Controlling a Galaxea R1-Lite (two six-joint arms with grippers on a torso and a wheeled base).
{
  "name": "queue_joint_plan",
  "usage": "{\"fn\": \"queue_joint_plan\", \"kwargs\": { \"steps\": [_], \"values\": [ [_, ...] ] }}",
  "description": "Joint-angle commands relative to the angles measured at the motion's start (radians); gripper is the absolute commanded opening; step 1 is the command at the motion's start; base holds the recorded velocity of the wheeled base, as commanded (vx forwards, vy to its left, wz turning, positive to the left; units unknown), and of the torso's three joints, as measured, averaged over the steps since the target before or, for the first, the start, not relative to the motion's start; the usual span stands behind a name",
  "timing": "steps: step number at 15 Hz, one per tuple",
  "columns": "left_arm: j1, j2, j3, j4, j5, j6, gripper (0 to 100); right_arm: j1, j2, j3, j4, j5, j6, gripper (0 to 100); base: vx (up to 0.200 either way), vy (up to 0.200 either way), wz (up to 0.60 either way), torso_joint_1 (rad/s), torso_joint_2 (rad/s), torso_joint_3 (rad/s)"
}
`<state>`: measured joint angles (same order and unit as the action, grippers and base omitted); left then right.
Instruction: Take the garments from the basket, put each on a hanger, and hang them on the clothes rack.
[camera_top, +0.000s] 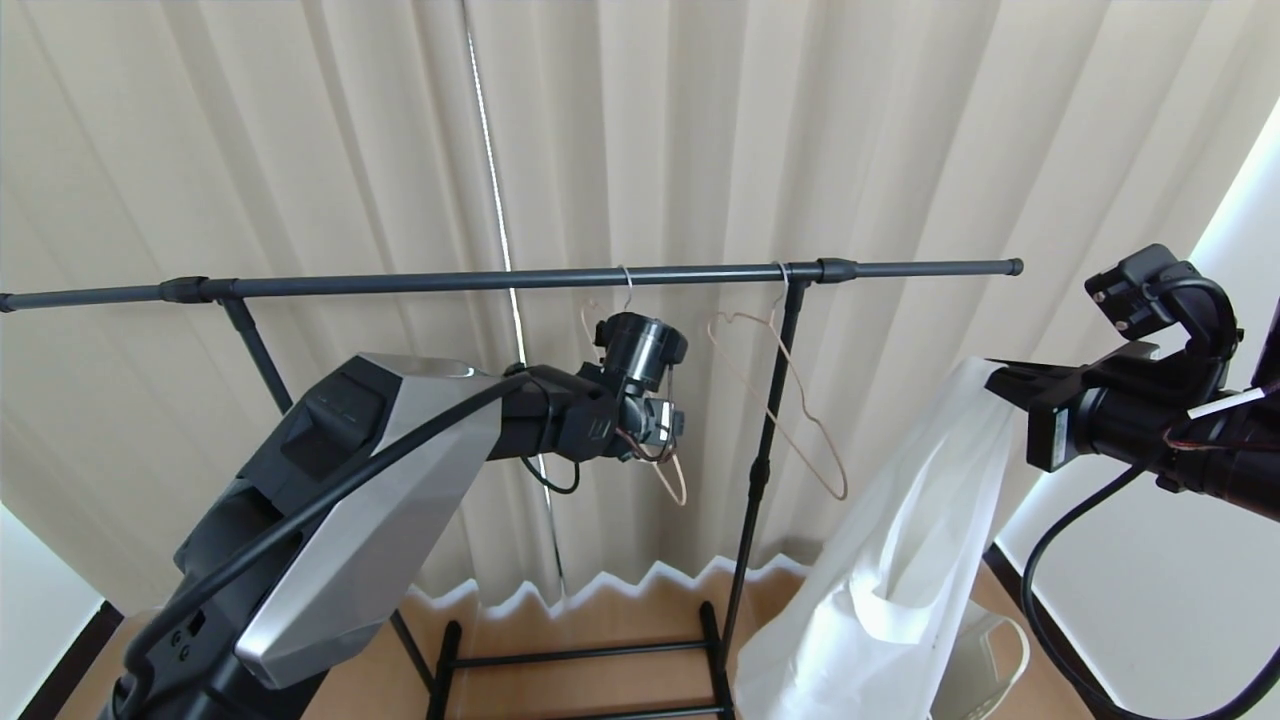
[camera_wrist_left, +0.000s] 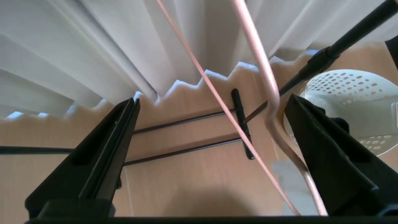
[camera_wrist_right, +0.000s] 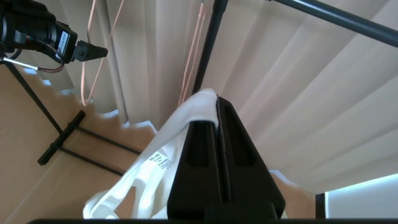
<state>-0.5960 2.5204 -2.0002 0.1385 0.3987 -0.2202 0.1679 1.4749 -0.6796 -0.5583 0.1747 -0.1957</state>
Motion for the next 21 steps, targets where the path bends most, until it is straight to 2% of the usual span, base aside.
{"fn": "queue_joint_plan", "kwargs": {
  "steps": [1,10,11,21],
  "values": [
    [0.002,0.012,0.0,-0.002,0.0,-0.001,100,0.002,0.001,0.002,0.0,0.0,-0.001,0,0.0,0.0,0.0,0.0,0.0,0.0],
    [0.016,0.028,0.0,-0.066,-0.001,0.004,100,0.005,0.002,0.008,0.0,0.0,-0.001,0,0.0,0.0,0.0,0.0,0.0,0.0],
    [0.016,0.029,0.0,-0.066,-0.001,0.004,0,0.005,0.002,0.008,0.0,0.0,-0.001,0,0.0,0.0,0.0,0.0,0.0,0.0],
    [0.021,-0.003,0.0,-0.065,0.031,0.002,0,0.007,0.012,0.015,0.0,0.0,-0.013,0,0.0,0.0,0.0,0.0,0.0,0.0]
  ]
}}
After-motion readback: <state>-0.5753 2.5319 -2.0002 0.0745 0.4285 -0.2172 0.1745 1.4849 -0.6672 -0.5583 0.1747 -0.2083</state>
